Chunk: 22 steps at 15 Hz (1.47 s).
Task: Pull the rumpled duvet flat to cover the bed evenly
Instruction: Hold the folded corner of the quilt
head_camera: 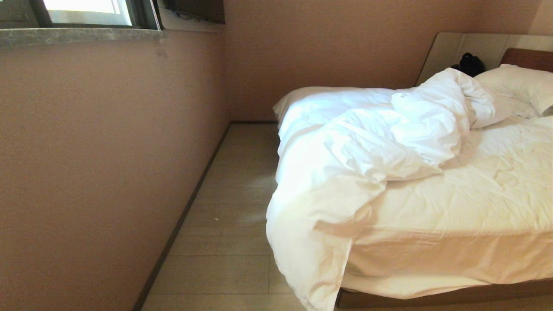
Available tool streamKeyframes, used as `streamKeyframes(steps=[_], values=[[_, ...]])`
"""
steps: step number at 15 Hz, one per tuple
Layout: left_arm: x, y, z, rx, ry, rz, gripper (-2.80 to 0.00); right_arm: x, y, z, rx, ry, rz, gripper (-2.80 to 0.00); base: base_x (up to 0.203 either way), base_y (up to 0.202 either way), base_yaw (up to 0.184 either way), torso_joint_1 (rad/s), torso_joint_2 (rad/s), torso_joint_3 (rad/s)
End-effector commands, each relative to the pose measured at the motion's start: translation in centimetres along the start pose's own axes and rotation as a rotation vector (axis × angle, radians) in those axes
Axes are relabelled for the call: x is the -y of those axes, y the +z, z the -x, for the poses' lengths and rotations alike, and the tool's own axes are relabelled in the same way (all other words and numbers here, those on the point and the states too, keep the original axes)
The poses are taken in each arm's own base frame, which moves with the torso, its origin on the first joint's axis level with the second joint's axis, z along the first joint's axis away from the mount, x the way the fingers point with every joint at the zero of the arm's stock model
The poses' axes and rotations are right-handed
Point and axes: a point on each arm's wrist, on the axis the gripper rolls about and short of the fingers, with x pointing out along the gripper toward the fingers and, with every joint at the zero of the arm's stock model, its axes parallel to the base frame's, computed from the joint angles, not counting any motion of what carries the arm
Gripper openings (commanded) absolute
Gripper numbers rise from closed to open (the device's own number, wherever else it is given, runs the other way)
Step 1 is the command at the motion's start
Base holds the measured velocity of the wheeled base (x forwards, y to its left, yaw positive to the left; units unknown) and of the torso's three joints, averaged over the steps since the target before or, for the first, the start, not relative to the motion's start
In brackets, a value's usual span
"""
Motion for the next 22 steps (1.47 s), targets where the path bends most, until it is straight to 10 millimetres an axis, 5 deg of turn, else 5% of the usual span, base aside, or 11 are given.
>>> streamKeyframes(steps=[1,22], values=[[0.00,0.01,0.00,0.000,0.000,0.001,-2.80,0.00,0.00,-0.01,-0.001,0.000,0.000,-2.80,0.000,0.000,0.000,0.000,0.00,0.000],[0.00,0.01,0.00,0.001,0.001,0.001,-2.80,0.00,0.00,-0.01,-0.001,0.000,0.000,-2.80,0.000,0.000,0.000,0.000,0.00,0.000]])
